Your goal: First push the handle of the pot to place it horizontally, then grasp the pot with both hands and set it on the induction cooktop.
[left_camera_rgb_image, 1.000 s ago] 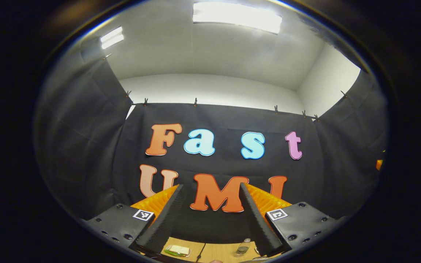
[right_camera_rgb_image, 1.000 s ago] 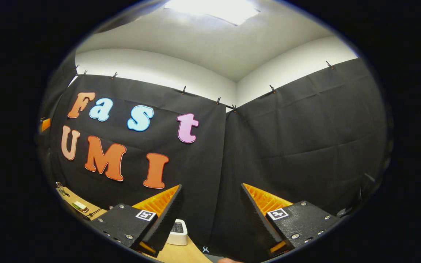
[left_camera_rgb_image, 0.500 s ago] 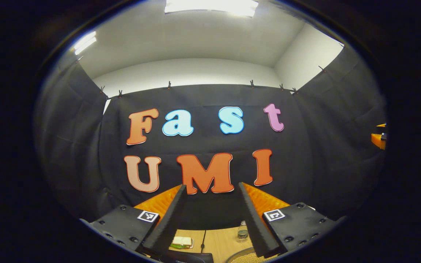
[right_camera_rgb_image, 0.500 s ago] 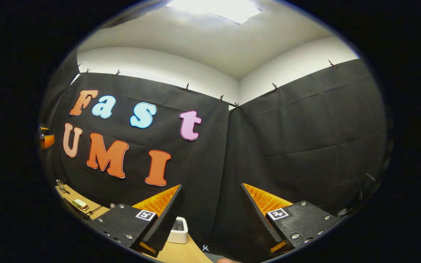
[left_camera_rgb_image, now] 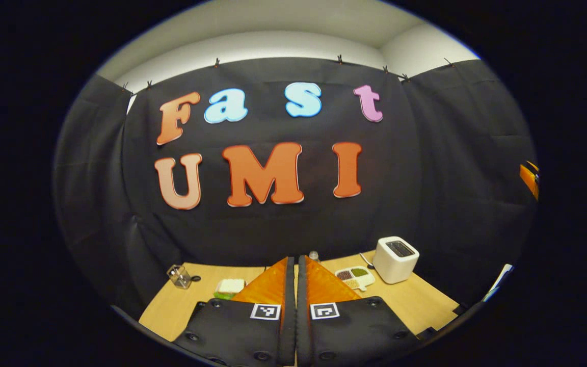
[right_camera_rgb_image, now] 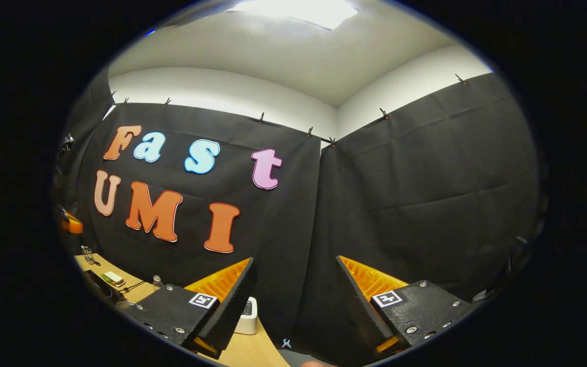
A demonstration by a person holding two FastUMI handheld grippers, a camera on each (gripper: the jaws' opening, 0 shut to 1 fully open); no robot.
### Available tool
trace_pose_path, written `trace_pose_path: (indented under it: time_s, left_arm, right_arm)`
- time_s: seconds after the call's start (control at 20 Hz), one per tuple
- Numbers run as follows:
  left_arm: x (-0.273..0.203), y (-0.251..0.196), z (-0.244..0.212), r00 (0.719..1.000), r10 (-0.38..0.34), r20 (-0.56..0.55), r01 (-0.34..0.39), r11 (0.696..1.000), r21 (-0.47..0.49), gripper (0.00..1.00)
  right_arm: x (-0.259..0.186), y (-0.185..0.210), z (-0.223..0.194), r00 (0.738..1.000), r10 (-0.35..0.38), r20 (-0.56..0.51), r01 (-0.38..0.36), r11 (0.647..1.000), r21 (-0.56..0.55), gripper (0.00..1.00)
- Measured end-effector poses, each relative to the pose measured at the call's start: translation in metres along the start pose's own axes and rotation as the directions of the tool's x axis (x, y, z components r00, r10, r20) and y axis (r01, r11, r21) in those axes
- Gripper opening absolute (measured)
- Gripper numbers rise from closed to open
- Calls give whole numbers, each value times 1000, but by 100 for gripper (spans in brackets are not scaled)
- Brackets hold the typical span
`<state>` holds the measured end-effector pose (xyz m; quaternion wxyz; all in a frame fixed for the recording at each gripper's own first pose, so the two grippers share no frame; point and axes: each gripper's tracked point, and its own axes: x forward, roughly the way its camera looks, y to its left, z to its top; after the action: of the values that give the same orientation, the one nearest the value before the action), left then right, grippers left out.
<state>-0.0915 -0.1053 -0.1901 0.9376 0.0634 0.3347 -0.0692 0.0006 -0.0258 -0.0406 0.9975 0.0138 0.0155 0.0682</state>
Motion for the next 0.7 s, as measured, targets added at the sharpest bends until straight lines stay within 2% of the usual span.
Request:
trace_pose_path:
  time_s: [0.15, 0.3, 0.45, 0.55, 0.7]
  left_arm:
    - [-10, -18, -45, 990, 12, -140, -14, 1000, -13, 7]
    - [-20, -41, -97, 955, -22, -296, -3, 997, -83, 5]
    - [-26, -60, -156, 893, -58, -446, -12, 988, -152, 7]
    - [-31, -69, -191, 832, -83, -549, -29, 981, -192, 8]
    - [-33, -81, -239, 740, -116, -663, -62, 969, -239, 8]
  right_arm:
    - [1, -7, -13, 999, 42, -13, -42, 999, 6, 95]
    - [0, -16, -27, 997, 71, -41, -70, 997, 21, 95]
    - [-8, -28, -38, 996, 72, -61, -69, 997, 39, 95]
    - [-14, -37, -45, 995, 54, -80, -51, 998, 43, 97]
    - [-21, -47, -51, 994, 36, -101, -32, 999, 34, 95]
